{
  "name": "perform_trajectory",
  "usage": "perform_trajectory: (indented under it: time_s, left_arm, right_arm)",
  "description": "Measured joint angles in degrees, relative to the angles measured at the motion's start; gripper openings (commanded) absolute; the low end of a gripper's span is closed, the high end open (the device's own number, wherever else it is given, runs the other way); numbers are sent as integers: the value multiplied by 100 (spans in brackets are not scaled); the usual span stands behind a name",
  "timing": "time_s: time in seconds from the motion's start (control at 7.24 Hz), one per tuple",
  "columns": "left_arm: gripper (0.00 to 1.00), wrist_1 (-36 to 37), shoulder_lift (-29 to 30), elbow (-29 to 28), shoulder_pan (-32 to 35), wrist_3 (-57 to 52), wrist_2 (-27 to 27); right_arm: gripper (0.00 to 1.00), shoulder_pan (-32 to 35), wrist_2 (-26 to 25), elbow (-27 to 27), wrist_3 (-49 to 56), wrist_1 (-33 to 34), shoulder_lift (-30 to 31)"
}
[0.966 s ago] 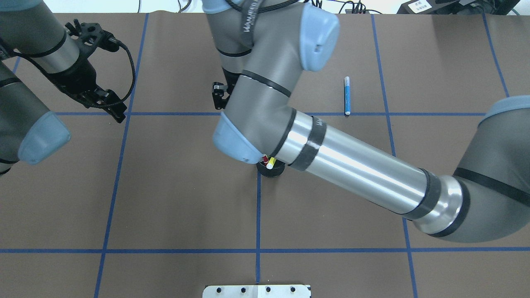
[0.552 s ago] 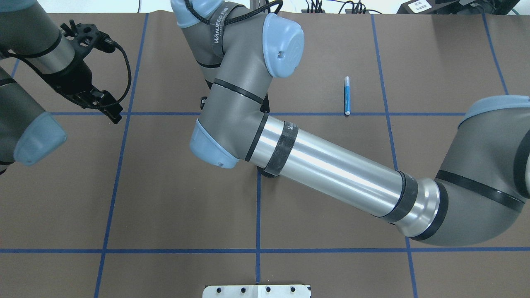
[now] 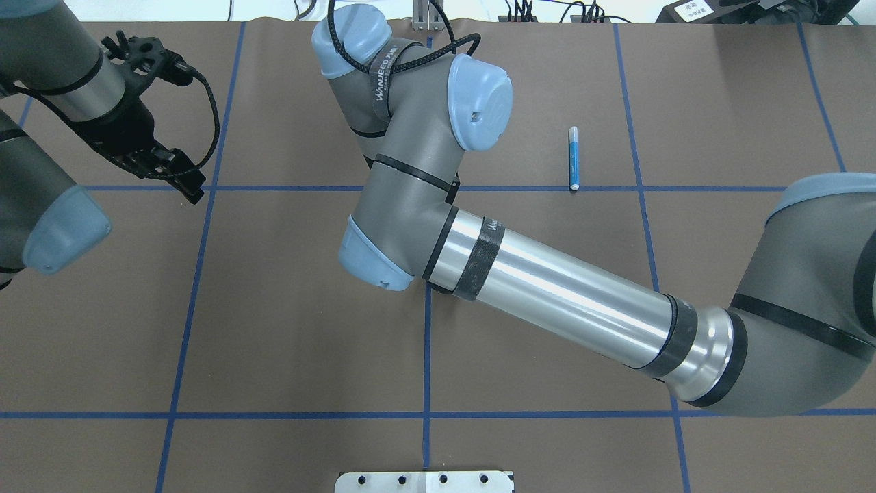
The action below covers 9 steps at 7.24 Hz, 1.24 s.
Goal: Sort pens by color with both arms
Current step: 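Lower the right gripper over the pen cup, then grasp the red-capped white marker with the right gripper and lift it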
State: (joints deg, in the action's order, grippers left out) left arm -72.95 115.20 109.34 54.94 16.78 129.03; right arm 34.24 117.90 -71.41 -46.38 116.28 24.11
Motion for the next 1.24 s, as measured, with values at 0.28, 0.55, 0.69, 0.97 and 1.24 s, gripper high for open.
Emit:
perform_trajectory:
  time_s: [0.28, 0.55, 0.69, 0.97, 1.24]
  left_arm:
    - [100, 0, 2, 54, -3, 30, 0]
    - [100, 0, 2, 92, -3, 43, 0]
    - [100, 0, 2, 99, -3, 44, 0]
    - [100, 0, -3, 107, -8, 45, 5]
    - [100, 0, -11, 105, -21, 48, 47]
  right_arm:
    - [22, -42, 12, 4, 5, 17, 36]
    - [0, -51, 13, -10, 1, 30, 87]
    - [0, -50, 4, -68, -1, 115, 84]
    - [0, -18, -38, -567, -42, 523, 43]
    - [0, 68, -116, -1196, -266, 707, 70]
